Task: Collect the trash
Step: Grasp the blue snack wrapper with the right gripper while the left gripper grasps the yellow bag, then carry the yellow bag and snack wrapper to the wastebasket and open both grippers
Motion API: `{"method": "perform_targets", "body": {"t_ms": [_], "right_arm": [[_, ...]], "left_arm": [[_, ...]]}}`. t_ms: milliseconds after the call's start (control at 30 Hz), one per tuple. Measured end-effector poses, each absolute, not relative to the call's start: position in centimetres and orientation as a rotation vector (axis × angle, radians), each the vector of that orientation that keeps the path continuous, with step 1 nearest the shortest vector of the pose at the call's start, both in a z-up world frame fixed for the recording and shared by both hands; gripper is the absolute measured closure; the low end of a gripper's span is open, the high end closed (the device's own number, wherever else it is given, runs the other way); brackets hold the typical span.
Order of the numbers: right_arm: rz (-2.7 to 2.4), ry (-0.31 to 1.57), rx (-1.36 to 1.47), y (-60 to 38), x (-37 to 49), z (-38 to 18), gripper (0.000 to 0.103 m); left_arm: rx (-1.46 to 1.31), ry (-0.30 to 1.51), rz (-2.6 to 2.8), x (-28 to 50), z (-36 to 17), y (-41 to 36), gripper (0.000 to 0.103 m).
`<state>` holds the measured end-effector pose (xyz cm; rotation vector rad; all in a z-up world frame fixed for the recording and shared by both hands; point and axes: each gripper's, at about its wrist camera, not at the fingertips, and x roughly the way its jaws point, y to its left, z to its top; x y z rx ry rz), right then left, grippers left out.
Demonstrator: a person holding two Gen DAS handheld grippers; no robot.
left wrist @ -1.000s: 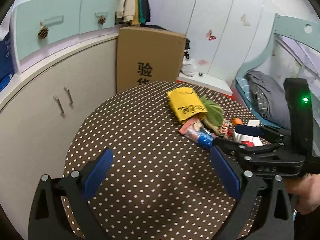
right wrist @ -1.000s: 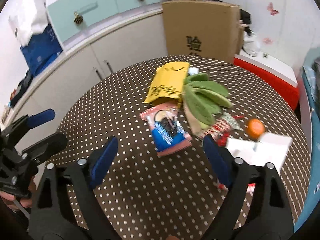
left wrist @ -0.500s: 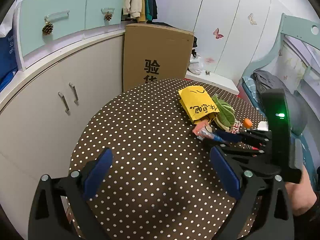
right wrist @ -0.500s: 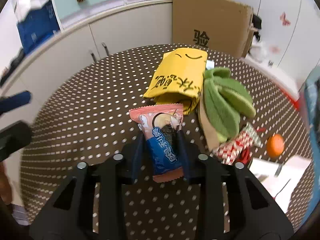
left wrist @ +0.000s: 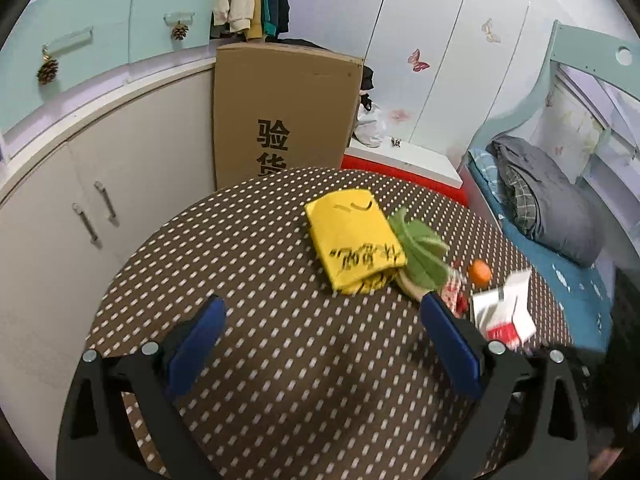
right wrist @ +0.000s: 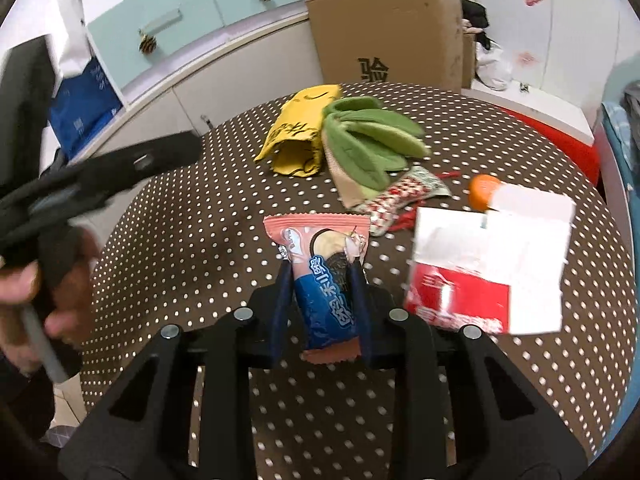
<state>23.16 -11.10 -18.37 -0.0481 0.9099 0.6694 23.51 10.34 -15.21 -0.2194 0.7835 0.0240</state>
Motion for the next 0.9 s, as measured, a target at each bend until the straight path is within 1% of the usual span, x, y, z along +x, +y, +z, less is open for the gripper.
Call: {"method": "perform_targets", "body": {"t_ms": [133,400,433,467,500,533,600,667,900], "right_arm": [[0.667,0.895,0.004,-12.7,22.9,-17.8,0.075],[0.664,0.888,0.079,-15.1,22.6,-17.5,0.075],[0.661,0.887,0.080,-15.3,22.6,-17.5,0.075],[0.658,0.886,0.082,-15.4,22.5,-17.4,0.075],[0.655,0.884,0.086,-15.7,22.4,-17.4,0.075],[0.652,0.881,0.090,-16.0,22.3,-17.3,0.075],[0.644,0.875,0.094,-16.5,22.1,-17.1,0.075],[0.638,0.869,0.098,-17.0,21.7,-17.0,0.075],[0.615,0.844,0.111,-18.6,20.3,-16.0,0.075]], "left_arm": [[-0.219,0.817,0.018,26.8,-16.1,9.3,0.007],[-0.253,0.879,-0.009,30.9,-18.2,8.4,0.008],[-0.272,0.884,-0.022,31.3,-18.6,8.6,0.010],[-0.288,0.893,-0.032,31.6,-18.9,8.7,0.018],[-0.310,0.909,-0.053,31.8,-19.3,8.9,0.039],[-0.337,0.919,-0.070,32.0,-19.5,9.2,0.040],[-0.338,0.904,-0.076,31.7,-19.4,9.4,0.044],[-0.317,0.900,-0.078,31.1,-19.3,9.5,0.047],[-0.308,0.882,-0.070,27.5,-19.4,10.7,0.047]]}}
